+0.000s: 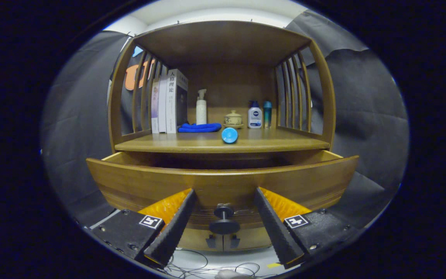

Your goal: Pull open the drawer, take out the items inside it, and place them on the countertop above the cabinet.

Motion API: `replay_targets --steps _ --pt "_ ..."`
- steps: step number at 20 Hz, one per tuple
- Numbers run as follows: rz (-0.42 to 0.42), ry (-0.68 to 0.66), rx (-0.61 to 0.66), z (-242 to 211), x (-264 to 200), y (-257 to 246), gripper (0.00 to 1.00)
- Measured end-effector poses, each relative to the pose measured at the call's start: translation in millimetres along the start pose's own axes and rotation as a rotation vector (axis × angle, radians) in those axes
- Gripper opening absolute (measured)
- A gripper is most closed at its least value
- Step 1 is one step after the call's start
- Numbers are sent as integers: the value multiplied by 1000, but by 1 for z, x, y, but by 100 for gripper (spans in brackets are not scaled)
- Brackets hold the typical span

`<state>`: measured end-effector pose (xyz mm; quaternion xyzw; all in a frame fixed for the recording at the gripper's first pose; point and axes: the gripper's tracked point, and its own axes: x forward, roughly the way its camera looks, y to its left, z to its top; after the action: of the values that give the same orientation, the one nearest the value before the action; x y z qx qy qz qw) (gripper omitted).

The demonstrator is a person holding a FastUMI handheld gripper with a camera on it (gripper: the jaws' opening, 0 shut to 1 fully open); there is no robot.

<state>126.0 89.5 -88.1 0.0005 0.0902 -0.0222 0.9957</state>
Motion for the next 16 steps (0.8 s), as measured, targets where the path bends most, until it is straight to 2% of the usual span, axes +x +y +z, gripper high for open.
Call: replay_targets --steps 16 --pt "-1 13 -1 -1 6 -1 100"
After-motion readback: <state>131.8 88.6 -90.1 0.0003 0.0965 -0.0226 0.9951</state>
